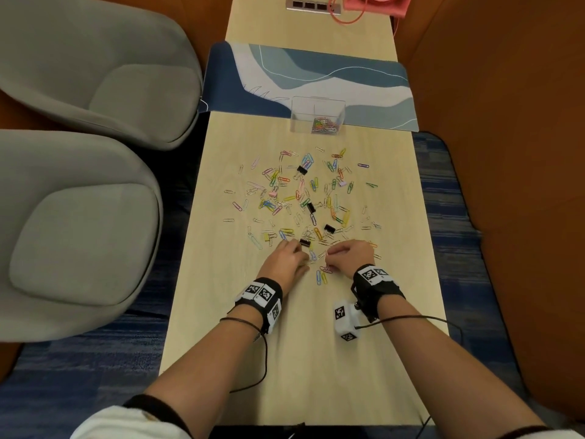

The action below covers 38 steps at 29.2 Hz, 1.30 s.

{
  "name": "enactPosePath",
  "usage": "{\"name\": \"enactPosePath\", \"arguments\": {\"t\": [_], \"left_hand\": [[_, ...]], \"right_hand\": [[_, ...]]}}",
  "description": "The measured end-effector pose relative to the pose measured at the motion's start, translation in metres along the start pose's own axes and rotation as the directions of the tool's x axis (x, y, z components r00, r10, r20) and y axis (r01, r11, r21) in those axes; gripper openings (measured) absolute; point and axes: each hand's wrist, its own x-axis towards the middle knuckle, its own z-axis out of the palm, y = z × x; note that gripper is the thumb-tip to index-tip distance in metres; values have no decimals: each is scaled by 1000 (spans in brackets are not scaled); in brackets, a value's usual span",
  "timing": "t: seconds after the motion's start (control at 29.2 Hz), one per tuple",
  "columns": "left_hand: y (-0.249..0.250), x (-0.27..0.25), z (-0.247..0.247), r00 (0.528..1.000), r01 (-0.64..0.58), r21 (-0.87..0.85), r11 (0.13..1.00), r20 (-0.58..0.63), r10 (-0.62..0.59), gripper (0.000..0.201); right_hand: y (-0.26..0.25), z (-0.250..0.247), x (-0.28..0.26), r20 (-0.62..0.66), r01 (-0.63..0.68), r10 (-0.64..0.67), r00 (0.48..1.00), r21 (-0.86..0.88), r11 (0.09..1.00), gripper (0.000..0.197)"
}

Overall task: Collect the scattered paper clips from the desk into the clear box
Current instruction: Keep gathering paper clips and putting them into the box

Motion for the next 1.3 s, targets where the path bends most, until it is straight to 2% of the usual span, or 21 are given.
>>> {"name": "enactPosePath", "arguments": {"t": [0.07, 0.21, 0.31, 0.44, 0.55, 0.62, 0.68, 0.75, 0.82, 0.92, 0.99, 1.06, 1.2, 1.3], "left_hand": [[-1, 5, 1, 1000, -10, 2, 1000, 1, 10, 14], [-2, 13, -5, 998, -9, 32, 999, 56, 8, 15], [1, 19, -12, 989, 4, 89, 996, 144, -17, 13], [9, 33, -23, 955, 10, 217, 976, 288, -74, 16], [12, 41, -31, 946, 13, 229, 973, 312, -87, 19], [11, 41, -37, 957, 54, 165, 985, 272, -98, 20], [6, 41, -43, 978, 162, -44, 986, 141, -155, 16], [0, 43, -55, 967, 248, -269, 931, 18, -253, 8], [-7, 54, -73, 939, 279, -442, 852, -60, -339, 8], [-15, 84, -109, 884, 273, -620, 735, -139, -446, 10], [-19, 98, -132, 863, 240, -666, 706, -186, -469, 9], [-28, 128, -152, 849, 194, -689, 698, -239, -472, 9], [-39, 201, -180, 834, 116, -710, 694, -310, -456, 10], [-36, 252, -185, 841, 72, -700, 710, -340, -421, 7]], "right_hand": [[2, 0, 1, -1, 4, -4, 1000, 17, 1000, 9], [3, -4, -1, 24, -26, 24, 999, 97, 995, 11], [1, -8, -3, 53, -77, 67, 996, 220, 973, 14], [1, -13, -2, 68, -102, 85, 994, 301, 948, 14], [0, -14, 4, 54, -102, 90, 995, 320, 942, 11], [-3, -16, 8, 61, -94, 78, 995, 345, 934, 12], [-11, -21, 12, 76, -99, 74, 994, 412, 906, 14], [-25, -29, 17, 89, -102, 67, 994, 501, 859, 15], [-43, -39, 25, 108, -107, 51, 993, 622, 776, 15], [-73, -57, 48, 132, -117, 18, 991, 806, 580, 18], [-93, -69, 59, 139, -122, -4, 990, 884, 452, 24], [-115, -83, 81, 130, -109, -34, 991, 926, 362, 24], [-157, -110, 126, 92, -62, -98, 991, 962, 268, 28], [-177, -123, 157, 77, -45, -127, 989, 971, 235, 30]]}}
